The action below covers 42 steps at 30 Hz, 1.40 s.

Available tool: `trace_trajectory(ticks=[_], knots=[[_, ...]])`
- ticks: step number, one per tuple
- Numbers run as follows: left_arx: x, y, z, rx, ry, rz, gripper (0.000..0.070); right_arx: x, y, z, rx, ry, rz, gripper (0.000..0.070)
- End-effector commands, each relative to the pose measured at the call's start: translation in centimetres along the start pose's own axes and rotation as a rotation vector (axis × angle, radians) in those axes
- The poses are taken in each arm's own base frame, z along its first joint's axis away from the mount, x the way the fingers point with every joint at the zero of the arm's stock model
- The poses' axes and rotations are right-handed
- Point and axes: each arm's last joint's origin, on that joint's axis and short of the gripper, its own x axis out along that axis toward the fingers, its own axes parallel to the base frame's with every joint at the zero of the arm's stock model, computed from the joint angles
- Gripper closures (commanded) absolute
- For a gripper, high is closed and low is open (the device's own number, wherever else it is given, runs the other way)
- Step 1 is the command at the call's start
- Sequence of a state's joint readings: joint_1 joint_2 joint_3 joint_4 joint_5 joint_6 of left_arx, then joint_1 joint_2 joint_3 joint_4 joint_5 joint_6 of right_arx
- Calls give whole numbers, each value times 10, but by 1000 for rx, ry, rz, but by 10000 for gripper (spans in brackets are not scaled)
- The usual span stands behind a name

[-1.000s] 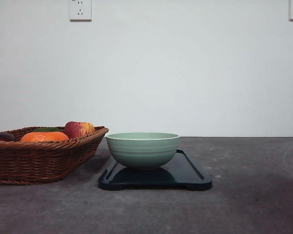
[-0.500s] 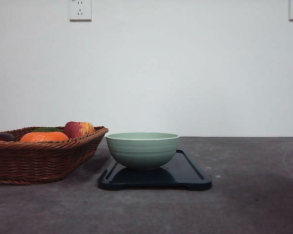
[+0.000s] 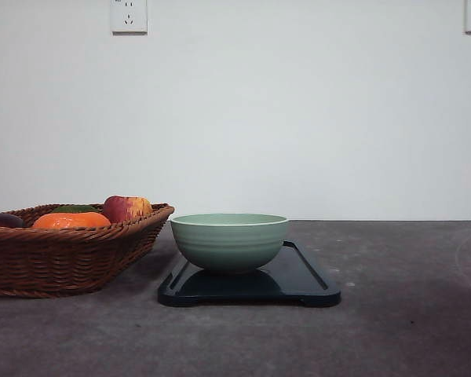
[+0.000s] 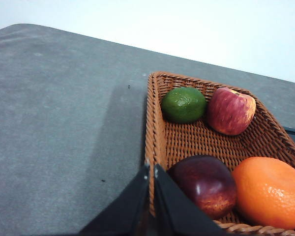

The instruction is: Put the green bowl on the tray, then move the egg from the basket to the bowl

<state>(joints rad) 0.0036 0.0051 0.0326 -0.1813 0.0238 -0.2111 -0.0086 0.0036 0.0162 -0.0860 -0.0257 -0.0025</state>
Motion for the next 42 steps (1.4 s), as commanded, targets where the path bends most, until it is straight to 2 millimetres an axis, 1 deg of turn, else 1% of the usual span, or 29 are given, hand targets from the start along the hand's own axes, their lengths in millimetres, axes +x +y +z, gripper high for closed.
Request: trace_trajectory(ticks=[1,42], knots=[[2,2,-6,-4,23,7,700,0,0,0,9,-7,-1,688],[2,2,-6,-4,23,7,700,0,0,0,9,-7,-1,688]])
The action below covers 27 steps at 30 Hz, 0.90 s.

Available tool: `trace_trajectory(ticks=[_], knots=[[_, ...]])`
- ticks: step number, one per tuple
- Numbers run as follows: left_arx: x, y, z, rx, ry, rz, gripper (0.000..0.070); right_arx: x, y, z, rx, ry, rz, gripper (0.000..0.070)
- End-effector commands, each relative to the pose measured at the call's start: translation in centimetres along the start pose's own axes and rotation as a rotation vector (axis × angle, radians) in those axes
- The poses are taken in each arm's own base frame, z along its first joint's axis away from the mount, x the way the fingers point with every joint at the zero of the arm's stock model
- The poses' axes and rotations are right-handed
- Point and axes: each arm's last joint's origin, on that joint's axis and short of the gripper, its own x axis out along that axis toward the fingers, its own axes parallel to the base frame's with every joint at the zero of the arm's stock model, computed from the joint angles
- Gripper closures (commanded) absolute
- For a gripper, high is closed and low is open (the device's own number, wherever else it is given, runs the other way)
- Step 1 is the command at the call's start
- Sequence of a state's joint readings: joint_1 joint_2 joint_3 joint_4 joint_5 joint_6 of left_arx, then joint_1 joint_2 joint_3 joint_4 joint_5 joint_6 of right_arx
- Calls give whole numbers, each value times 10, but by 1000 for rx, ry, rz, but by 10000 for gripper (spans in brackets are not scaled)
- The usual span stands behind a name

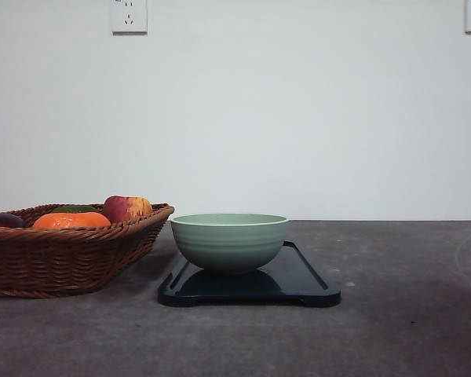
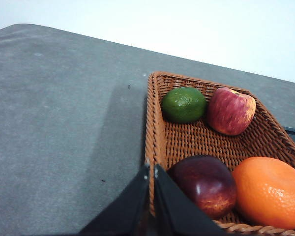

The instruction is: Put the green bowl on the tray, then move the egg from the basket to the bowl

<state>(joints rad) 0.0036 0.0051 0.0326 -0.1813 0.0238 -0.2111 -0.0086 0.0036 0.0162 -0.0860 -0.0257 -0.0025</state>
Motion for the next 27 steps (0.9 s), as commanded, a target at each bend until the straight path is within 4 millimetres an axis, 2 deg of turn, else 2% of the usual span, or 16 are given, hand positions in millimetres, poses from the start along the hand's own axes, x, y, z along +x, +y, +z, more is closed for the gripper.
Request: trace_trajectory(ticks=[1,27], knots=[[2,2,-6,-4,23,7,700,0,0,0,9,-7,-1,688],[2,2,-6,-4,23,7,700,0,0,0,9,-7,-1,688]])
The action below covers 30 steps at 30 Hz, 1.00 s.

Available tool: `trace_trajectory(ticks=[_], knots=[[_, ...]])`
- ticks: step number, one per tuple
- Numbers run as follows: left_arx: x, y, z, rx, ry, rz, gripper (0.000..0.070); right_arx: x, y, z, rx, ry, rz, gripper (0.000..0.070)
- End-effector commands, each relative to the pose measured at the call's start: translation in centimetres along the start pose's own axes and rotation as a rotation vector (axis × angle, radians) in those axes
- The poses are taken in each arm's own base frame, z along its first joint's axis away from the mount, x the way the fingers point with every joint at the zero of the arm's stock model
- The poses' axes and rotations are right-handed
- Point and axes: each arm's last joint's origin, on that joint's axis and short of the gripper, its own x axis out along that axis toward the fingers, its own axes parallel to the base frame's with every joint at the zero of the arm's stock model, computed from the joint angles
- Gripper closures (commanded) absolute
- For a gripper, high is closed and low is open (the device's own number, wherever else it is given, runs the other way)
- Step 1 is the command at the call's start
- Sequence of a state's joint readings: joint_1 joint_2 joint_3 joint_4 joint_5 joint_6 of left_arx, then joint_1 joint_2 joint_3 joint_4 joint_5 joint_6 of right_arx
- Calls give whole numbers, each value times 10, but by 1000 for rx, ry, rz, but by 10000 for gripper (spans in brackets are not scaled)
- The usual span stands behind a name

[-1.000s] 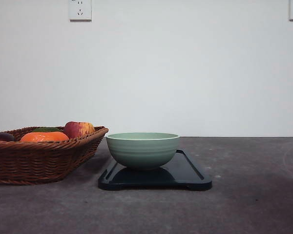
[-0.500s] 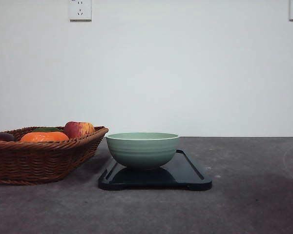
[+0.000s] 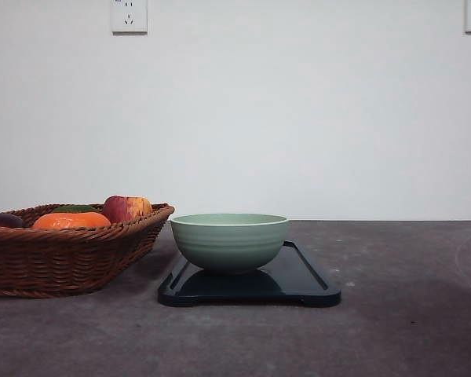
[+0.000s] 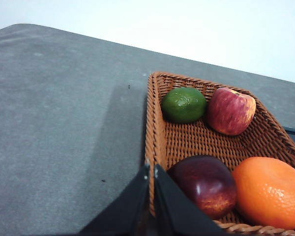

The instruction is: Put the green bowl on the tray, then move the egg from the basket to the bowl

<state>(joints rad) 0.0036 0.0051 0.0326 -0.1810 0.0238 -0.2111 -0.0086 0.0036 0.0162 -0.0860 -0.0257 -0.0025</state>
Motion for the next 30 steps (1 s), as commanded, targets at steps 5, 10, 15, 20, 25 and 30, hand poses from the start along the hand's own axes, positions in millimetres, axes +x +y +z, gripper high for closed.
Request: trace_trajectory(ticks=[5,10,15,20,25,30], knots=[[2,2,-6,-4,23,7,700,0,0,0,9,-7,-1,688],[2,2,-6,-4,23,7,700,0,0,0,9,-7,-1,688],[2,2,-6,-4,23,7,700,0,0,0,9,-7,-1,688],[2,2,-6,-4,23,7,700,0,0,0,9,-7,-1,688],[2,2,-6,-4,23,7,700,0,0,0,9,-7,-1,688],[2,2,-6,-4,23,7,700,0,0,0,9,-7,-1,688]])
